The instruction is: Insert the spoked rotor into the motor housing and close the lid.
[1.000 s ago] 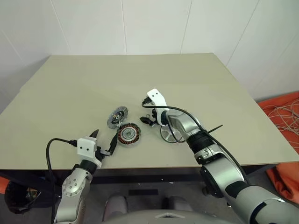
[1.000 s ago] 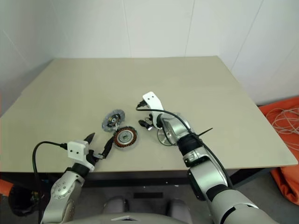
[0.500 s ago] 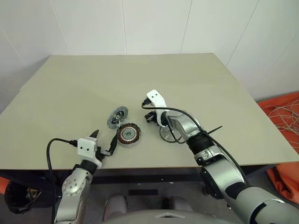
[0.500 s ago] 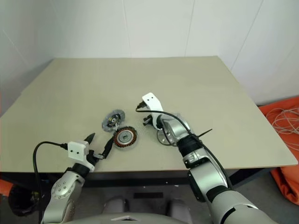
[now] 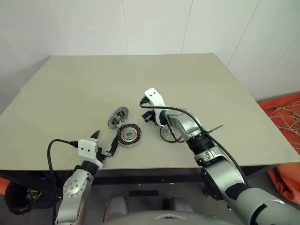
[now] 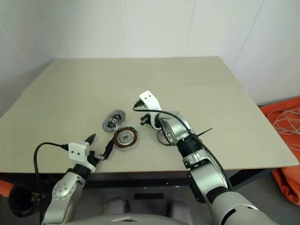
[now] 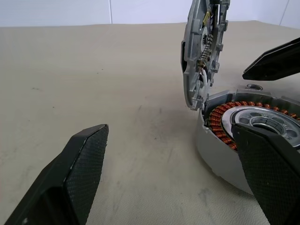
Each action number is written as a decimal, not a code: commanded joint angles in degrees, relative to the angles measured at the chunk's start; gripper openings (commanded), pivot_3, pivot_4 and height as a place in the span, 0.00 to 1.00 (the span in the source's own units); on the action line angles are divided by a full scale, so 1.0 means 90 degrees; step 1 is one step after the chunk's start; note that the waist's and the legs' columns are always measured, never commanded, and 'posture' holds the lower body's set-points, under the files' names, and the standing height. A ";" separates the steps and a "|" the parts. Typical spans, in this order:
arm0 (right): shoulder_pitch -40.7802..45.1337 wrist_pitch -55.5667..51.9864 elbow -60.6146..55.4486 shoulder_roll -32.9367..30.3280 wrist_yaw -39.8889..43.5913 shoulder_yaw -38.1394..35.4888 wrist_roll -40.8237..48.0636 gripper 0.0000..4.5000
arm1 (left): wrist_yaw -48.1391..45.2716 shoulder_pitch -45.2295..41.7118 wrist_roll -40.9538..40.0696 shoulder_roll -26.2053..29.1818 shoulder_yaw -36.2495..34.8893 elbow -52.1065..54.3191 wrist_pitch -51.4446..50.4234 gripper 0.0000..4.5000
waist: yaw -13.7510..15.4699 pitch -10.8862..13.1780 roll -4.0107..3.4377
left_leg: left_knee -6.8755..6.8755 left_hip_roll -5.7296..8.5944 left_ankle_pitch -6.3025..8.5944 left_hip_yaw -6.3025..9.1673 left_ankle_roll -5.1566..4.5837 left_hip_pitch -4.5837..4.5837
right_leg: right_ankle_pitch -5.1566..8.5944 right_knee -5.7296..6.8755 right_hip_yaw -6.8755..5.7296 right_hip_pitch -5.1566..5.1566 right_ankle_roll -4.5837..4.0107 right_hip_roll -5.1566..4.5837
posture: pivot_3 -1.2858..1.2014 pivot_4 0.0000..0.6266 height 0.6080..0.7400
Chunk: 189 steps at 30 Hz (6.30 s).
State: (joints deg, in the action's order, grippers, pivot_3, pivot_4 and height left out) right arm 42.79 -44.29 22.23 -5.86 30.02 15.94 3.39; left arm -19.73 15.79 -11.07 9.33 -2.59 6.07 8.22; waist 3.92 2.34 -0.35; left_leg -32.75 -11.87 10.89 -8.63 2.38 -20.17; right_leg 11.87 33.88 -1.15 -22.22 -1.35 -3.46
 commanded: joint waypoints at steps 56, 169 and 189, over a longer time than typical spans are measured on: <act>0.0409 -0.0751 0.0220 -0.0076 -0.0038 0.0003 -0.0124 0.67 | 0.0001 0.0047 -0.0013 -0.0010 0.0079 0.0260 -0.0020 1.00 | 0.0001 0.0004 -0.0005 | 0.0000 0.0000 -0.0001 0.0000 0.0002 0.0001 | -0.0001 0.0003 0.0000 0.0000 -0.0001 -0.0001 | 0.52 0.00 1.00; -0.0306 0.0126 -0.1449 -0.0590 0.2091 0.1536 0.0326 0.15 | -0.0304 0.0263 -0.0388 0.0133 0.0065 0.0869 -0.0426 1.00 | 0.0003 0.0009 0.0006 | -0.0009 -0.0001 -0.0002 0.0002 0.0002 0.0008 | 0.0007 0.0009 0.0001 0.0006 0.0013 0.0002 | 0.52 0.00 1.00; -0.0183 -0.0144 -0.1995 -0.0643 0.1966 0.0905 0.0586 0.00 | -0.0365 0.0209 -0.0390 0.0116 0.0083 0.0709 -0.0395 1.00 | 0.0004 0.0010 0.0008 | -0.0011 -0.0001 -0.0002 0.0002 0.0003 0.0008 | -0.0001 0.0012 0.0001 0.0006 0.0000 0.0006 | 0.52 0.00 1.00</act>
State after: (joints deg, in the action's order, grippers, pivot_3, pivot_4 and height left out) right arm 39.99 -45.54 7.42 -11.87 47.42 25.06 7.77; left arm -22.57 18.24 -14.17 10.12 -1.81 11.60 4.20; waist 3.96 2.43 -0.28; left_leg -32.85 -11.88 10.87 -8.61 2.40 -20.10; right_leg 11.86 33.98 -1.15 -22.17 -1.35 -3.40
